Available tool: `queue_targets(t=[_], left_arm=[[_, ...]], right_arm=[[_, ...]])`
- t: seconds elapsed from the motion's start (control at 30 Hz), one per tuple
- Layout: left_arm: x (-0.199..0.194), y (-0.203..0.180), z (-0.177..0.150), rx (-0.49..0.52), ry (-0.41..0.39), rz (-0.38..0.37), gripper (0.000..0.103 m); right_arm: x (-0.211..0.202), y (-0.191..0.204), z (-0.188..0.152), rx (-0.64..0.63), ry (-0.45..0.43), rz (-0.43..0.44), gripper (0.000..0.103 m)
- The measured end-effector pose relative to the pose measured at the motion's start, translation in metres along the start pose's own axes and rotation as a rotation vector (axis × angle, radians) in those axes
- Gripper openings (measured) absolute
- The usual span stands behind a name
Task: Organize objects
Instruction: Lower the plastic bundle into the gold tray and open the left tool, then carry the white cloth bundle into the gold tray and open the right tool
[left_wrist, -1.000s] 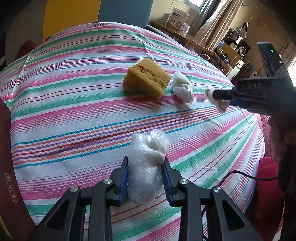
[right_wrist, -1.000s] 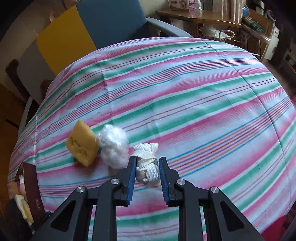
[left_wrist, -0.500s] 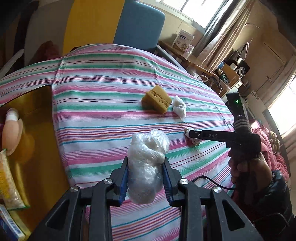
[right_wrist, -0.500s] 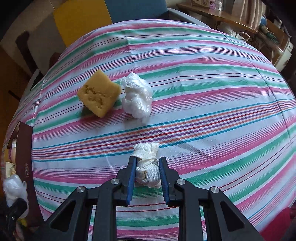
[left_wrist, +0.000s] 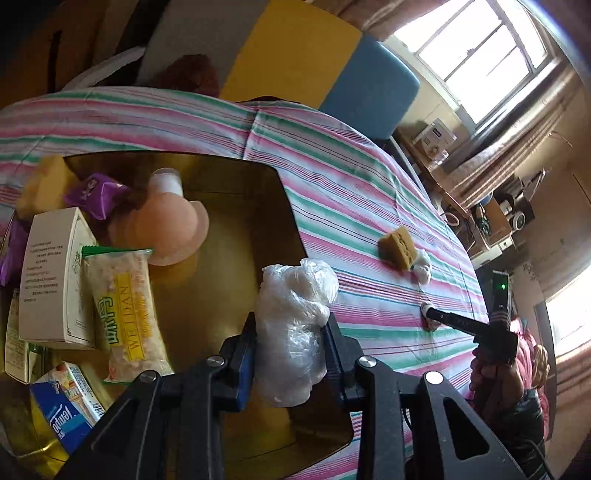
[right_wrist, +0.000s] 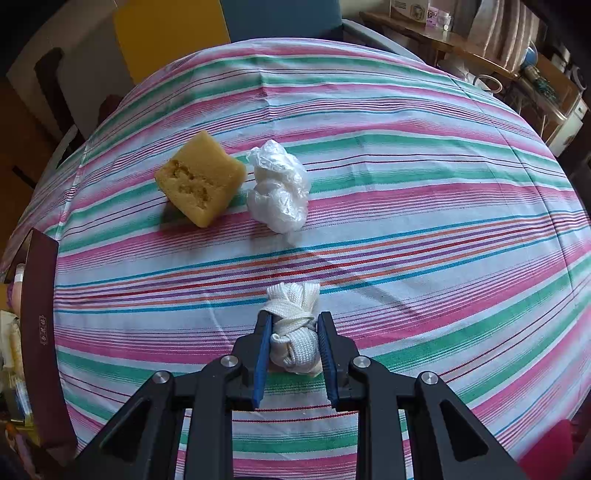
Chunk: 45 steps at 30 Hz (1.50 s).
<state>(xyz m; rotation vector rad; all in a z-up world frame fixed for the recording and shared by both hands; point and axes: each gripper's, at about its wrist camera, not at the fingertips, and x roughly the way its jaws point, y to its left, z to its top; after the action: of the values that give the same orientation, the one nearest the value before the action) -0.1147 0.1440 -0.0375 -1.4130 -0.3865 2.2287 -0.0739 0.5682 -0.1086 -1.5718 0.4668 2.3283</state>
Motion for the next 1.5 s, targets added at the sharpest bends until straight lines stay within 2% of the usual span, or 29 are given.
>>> queue_targets(t=[0.27, 0.43, 0.63, 0.8, 0.9, 1.07, 1.3, 1.5], left_arm=[[0.042, 0.015, 0.027, -0.045, 0.036, 0.087, 0.032], [0.067, 0.019, 0.036, -0.076, 0.076, 0.113, 0.032], [0.079, 0.014, 0.042, -0.043, 0.077, 0.149, 0.034], [0.081, 0.014, 0.046, -0.044, 0.095, 0.134, 0.045], [0.075, 0.014, 0.045, -0.041, 0.096, 0.13, 0.046], [0.042, 0.001, 0.034, 0.045, 0.013, 0.173, 0.046], [-0.026, -0.021, -0.004, 0.262, -0.176, 0.3, 0.046], [-0.051, -0.013, -0.023, 0.272, -0.206, 0.33, 0.046]], right_arm=[[-0.001, -0.001, 0.0, 0.004, -0.001, 0.002, 0.025], [-0.002, -0.004, -0.001, 0.006, 0.0, 0.005, 0.025], [-0.002, -0.001, -0.001, -0.001, -0.002, 0.0, 0.025], [-0.001, -0.002, 0.0, -0.002, -0.001, 0.0, 0.025], [0.0, -0.002, 0.002, -0.003, -0.001, -0.002, 0.025], [0.001, -0.002, 0.003, -0.007, -0.002, -0.005, 0.025], [0.0, -0.001, 0.002, -0.024, -0.006, -0.02, 0.025], [0.0, 0.0, 0.001, -0.034, -0.008, -0.032, 0.025]])
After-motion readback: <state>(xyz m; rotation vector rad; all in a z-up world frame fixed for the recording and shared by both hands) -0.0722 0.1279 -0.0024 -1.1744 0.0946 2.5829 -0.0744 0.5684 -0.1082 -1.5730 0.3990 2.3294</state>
